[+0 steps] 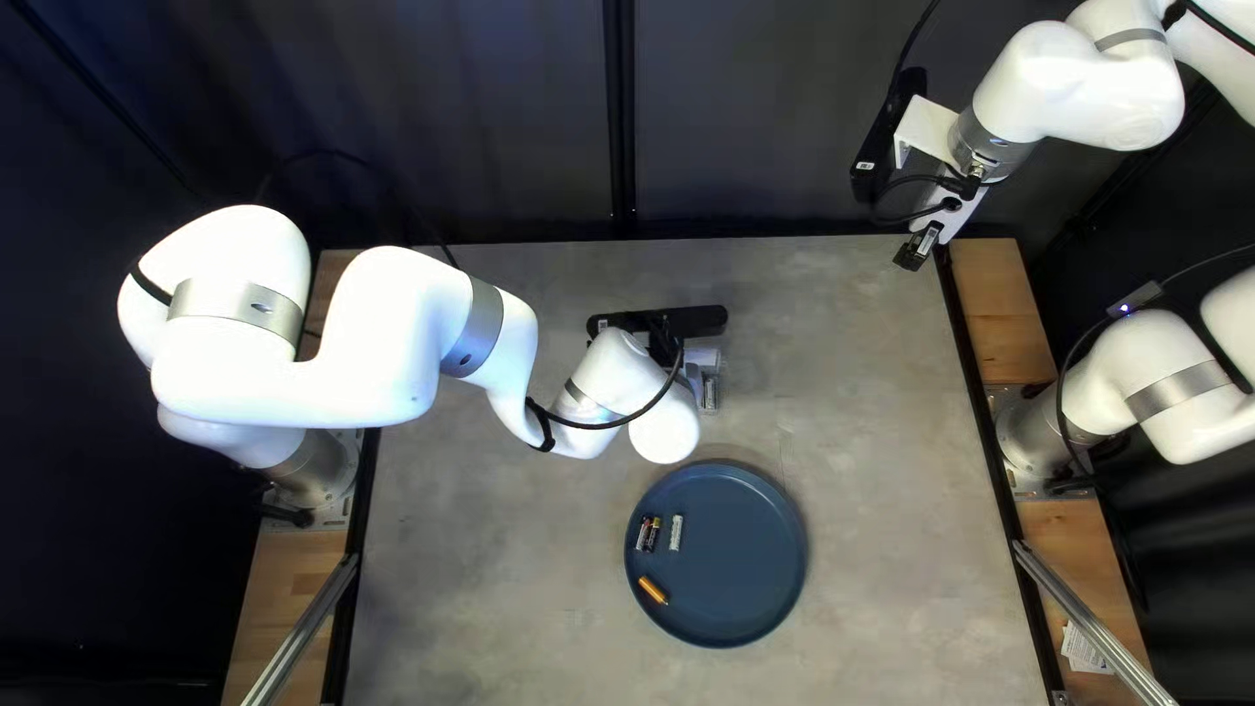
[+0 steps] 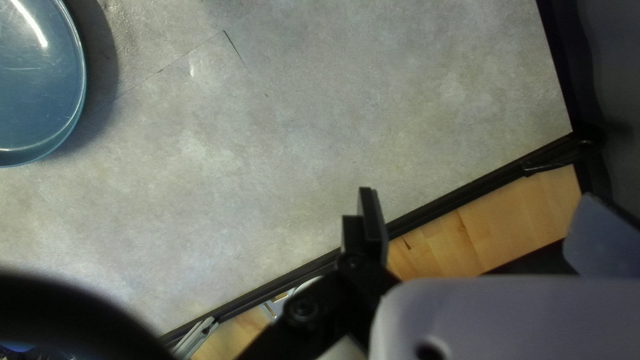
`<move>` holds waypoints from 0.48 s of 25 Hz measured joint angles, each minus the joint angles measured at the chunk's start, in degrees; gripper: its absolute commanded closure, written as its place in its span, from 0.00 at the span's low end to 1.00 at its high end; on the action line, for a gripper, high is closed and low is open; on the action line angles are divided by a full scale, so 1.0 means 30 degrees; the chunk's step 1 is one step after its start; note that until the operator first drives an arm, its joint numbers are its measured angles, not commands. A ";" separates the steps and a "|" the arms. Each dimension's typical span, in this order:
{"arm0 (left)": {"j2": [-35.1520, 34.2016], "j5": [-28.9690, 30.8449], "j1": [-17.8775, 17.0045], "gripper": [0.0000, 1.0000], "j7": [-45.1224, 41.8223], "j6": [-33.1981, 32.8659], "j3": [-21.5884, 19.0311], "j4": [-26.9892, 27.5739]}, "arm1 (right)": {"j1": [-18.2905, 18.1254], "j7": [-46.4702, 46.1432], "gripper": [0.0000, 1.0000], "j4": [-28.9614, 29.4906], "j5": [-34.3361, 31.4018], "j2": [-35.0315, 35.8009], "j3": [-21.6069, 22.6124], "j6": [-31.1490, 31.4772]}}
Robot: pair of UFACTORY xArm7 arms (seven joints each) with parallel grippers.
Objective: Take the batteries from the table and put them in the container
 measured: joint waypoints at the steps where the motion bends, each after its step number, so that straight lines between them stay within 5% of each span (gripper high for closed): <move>1: -0.0065 -0.0111 -0.0045 0.00 0.0108 0.0247 -0.0047 0.0086 | 0.0000 0.0000 0.00 0.0000 0.0000 0.0000 0.0000 0.0000; 12: -0.1157 -0.2937 -0.0251 0.00 0.5161 0.1442 -0.1783 0.0661 | 0.0000 0.0000 0.00 0.0000 0.0000 0.0000 0.0000 0.0000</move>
